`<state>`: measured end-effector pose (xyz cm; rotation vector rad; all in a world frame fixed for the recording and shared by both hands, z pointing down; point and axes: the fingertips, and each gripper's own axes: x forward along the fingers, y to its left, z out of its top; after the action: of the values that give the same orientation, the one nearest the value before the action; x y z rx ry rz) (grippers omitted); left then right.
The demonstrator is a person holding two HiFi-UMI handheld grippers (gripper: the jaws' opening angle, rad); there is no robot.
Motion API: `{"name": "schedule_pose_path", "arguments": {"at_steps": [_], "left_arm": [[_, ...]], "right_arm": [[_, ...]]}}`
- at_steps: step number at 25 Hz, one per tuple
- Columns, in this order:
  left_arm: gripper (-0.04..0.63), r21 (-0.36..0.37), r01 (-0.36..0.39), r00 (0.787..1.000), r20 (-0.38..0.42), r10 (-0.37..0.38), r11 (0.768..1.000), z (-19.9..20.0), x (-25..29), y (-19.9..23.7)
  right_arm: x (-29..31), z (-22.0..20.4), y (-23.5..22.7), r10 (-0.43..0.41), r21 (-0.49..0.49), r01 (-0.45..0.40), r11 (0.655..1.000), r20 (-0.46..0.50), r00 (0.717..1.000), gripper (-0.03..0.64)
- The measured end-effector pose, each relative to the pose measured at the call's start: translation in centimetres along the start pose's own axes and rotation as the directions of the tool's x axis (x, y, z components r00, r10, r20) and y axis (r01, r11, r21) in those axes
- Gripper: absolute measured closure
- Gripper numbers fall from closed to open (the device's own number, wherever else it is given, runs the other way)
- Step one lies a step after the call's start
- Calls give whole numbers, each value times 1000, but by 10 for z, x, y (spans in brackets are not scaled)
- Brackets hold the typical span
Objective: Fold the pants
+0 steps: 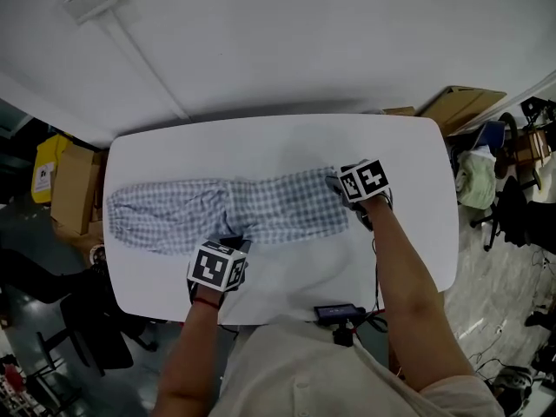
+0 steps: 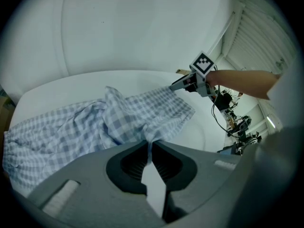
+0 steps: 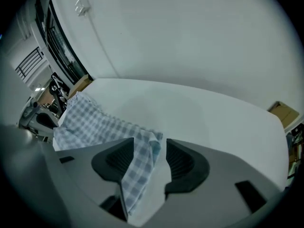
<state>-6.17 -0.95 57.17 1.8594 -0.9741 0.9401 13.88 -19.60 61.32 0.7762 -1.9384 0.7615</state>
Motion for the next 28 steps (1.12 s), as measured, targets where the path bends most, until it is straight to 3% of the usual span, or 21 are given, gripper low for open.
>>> {"name": "schedule_pose_path", "arguments": {"at_steps": [8,11,12,13,14,16,21,28], "left_arm": [[561,0,11,1000,-15,-11,1000,-2,4,2],[561,2,13,1000,-25,-13,1000,-2,7,2],[561,5,14,1000,-29,-13,1000,-2,8,1],[561,9,15,999,-33,-15,1000,-3,9,-1],[561,13,17,999,-36,-17,1000,-2,11,-3],[561,27,22,999,-43,-21,999,0,16,-8],[561,71,53,997,-61,-49,996,11,39,-35],[561,167,110,992,-87,-96,980,37,92,-101]], "right_arm": [[31,12,-2,-100,-115,93,989,-61,993,434],[32,12,-1,-100,-134,90,987,-70,993,437],[31,10,-1,-91,-138,80,987,-79,993,457],[29,7,0,-82,-140,69,988,-91,992,546],[28,3,-1,-76,-138,61,989,-102,992,578],[20,-3,-7,-73,-131,59,990,-108,991,581],[-17,-28,-54,-96,-90,86,992,-110,989,581],[-70,-76,-135,-193,-114,175,978,-174,966,581]]}}
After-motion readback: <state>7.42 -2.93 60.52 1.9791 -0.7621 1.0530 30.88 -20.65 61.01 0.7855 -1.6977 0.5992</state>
